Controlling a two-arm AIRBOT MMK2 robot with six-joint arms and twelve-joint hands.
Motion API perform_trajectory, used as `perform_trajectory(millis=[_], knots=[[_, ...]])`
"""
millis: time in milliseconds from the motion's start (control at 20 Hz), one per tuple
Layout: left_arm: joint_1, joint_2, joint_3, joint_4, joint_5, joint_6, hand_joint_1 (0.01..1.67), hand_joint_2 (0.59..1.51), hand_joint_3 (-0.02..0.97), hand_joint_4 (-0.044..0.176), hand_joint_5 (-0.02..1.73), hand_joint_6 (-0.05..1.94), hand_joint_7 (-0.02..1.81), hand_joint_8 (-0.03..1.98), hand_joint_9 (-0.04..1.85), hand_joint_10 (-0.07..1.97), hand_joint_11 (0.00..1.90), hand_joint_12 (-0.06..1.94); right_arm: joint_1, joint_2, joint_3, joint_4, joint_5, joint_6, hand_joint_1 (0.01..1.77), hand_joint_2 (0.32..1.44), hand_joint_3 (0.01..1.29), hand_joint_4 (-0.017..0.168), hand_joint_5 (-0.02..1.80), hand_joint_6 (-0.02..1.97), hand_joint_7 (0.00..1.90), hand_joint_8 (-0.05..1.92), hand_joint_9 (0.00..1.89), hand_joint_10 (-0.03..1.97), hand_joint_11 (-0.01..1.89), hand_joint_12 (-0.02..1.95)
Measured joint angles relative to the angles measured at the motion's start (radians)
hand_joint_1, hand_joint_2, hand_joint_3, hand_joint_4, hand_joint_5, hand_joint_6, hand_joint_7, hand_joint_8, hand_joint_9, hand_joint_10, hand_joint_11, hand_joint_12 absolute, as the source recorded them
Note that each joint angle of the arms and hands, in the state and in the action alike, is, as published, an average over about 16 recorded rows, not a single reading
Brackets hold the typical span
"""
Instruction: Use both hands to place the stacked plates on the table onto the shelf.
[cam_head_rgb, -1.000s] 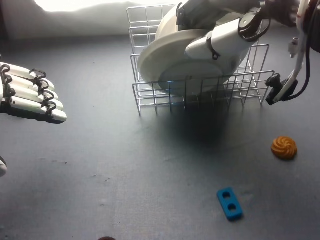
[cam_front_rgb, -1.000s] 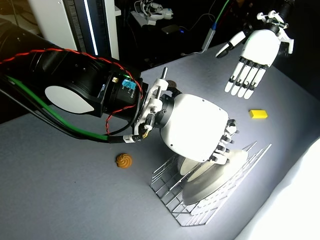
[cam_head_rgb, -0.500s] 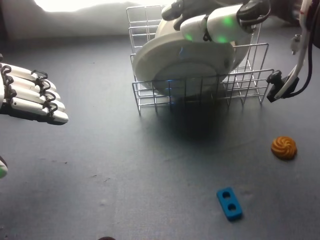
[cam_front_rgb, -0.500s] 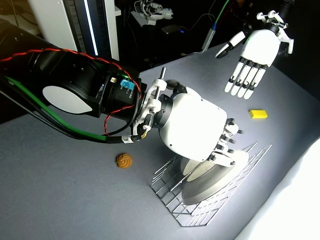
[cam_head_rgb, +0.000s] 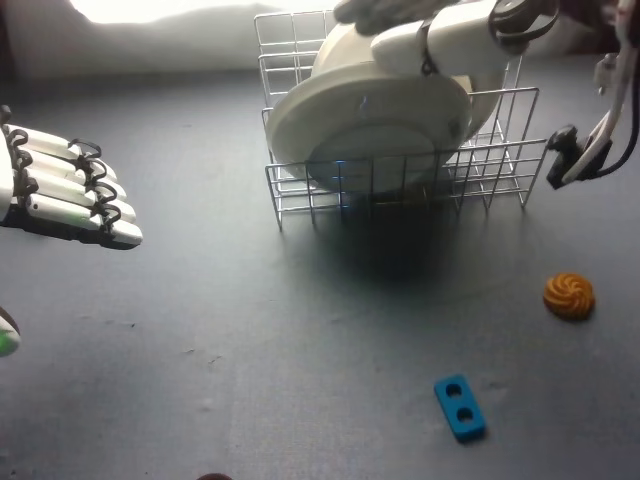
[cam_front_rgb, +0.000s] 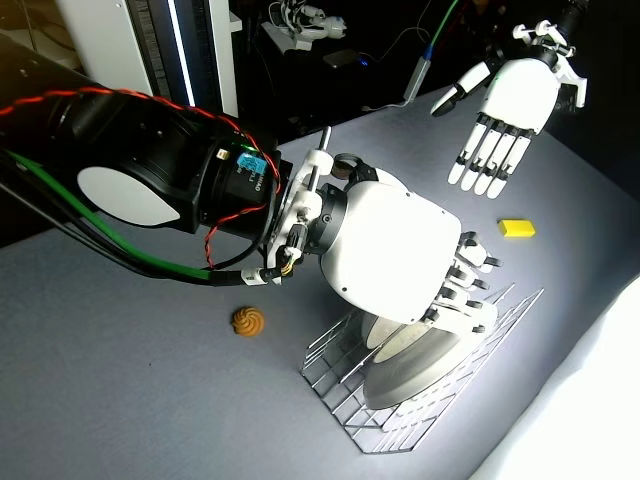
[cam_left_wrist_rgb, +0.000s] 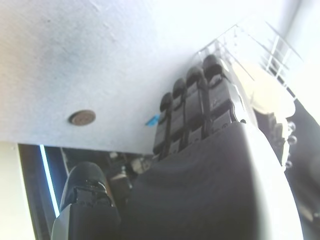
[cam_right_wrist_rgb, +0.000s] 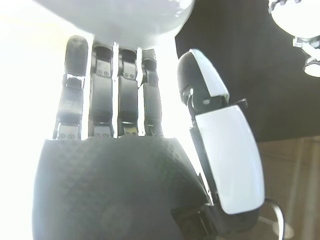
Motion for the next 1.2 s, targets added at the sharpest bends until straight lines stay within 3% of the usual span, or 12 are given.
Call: perform_trajectory(millis=[300, 700, 900, 1200], knots=[[-0.030, 0.005, -0.040, 0.002, -0.013, 0.039, 0.02, 1.114, -0.001, 0.003, 0.09, 0.02, 0.12, 0.02, 0.12, 0.00, 0.02, 0.26, 0.018, 0.104, -0.092, 0.021, 0.039, -0.201, 0.76, 1.30, 0.01, -0.001, 0.54, 0.03, 0.61, 0.01, 0.56, 0.17, 0.08, 1.30], [-0.078, 0.016, -0.101, 0.003, -0.032, 0.084, 0.02, 1.123, -0.002, 0.004, 0.16, 0.02, 0.21, 0.02, 0.19, 0.03, 0.03, 0.38, 0.024, 0.326, -0.290, 0.162, 0.091, -0.581, 0.63, 1.28, 0.01, -0.001, 0.56, 0.04, 0.63, 0.02, 0.57, 0.15, 0.07, 1.29], [-0.095, 0.023, -0.123, 0.006, -0.038, 0.093, 0.02, 1.137, -0.001, 0.003, 0.29, 0.07, 0.36, 0.14, 0.32, 0.27, 0.11, 0.70, 0.017, 0.437, -0.377, 0.229, 0.112, -0.715, 0.52, 1.25, 0.01, -0.001, 0.58, 0.25, 0.64, 0.30, 0.57, 0.45, 0.13, 1.40], [-0.118, 0.032, -0.150, 0.015, -0.045, 0.092, 0.02, 1.147, -0.001, 0.001, 0.80, 0.72, 0.88, 0.82, 0.81, 0.98, 0.61, 1.31, 0.004, 0.558, -0.471, 0.279, 0.143, -0.825, 0.36, 1.14, 0.01, -0.001, 0.82, 0.93, 0.89, 1.00, 0.84, 1.12, 0.60, 1.63]])
